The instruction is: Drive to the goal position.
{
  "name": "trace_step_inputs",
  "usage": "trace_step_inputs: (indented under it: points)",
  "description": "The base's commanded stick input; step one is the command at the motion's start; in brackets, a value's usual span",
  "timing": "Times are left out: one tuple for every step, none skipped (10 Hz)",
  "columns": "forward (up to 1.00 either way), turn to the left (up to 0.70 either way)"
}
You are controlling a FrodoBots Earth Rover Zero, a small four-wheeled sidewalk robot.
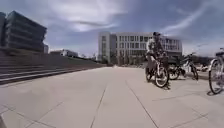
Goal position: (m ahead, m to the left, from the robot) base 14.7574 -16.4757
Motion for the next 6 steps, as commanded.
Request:
trace_step_inputs:
  points:
    - [0.6,0.0]
    - [0.6,0.0]
    - [0.6,0.0]
    - [0.6,0.0]
    - [0.6,0.0]
    - [0.6,0.0]
